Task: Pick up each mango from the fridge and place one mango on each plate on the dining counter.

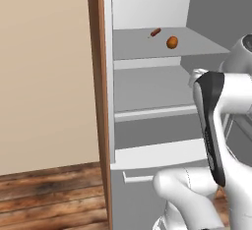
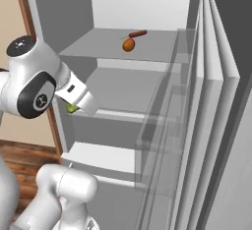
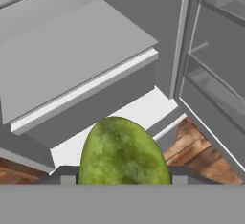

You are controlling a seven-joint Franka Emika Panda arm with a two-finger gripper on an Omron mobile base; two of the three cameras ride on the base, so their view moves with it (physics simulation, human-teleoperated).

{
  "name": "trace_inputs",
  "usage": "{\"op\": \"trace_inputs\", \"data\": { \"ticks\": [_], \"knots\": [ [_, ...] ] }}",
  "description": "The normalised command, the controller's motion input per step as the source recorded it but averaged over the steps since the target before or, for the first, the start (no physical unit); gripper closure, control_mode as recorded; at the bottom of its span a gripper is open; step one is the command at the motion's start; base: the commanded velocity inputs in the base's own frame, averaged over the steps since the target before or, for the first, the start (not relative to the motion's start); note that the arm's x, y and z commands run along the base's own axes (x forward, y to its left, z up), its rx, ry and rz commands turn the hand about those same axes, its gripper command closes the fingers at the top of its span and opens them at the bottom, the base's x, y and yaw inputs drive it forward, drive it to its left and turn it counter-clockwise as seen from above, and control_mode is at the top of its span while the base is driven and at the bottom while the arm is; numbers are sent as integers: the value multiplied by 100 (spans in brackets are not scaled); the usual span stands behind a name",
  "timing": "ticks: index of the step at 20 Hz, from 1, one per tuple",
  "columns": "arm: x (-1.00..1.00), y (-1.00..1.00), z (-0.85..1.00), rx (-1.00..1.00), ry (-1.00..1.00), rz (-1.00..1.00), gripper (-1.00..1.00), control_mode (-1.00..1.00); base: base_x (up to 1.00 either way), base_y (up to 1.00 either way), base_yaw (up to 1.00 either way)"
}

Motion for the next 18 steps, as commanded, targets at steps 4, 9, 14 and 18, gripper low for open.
{"op": "trace_inputs", "data": {
  "ticks": [4,9,14,18],
  "knots": [
    [0,0,0,0,0,0,100,100,-57,28,-16],
    [0,0,0,0,0,0,100,100,-63,41,-33],
    [0,0,0,0,0,0,100,100,-67,45,-44],
    [0,0,0,0,0,0,100,100,-74,48,-47]
  ]
}}
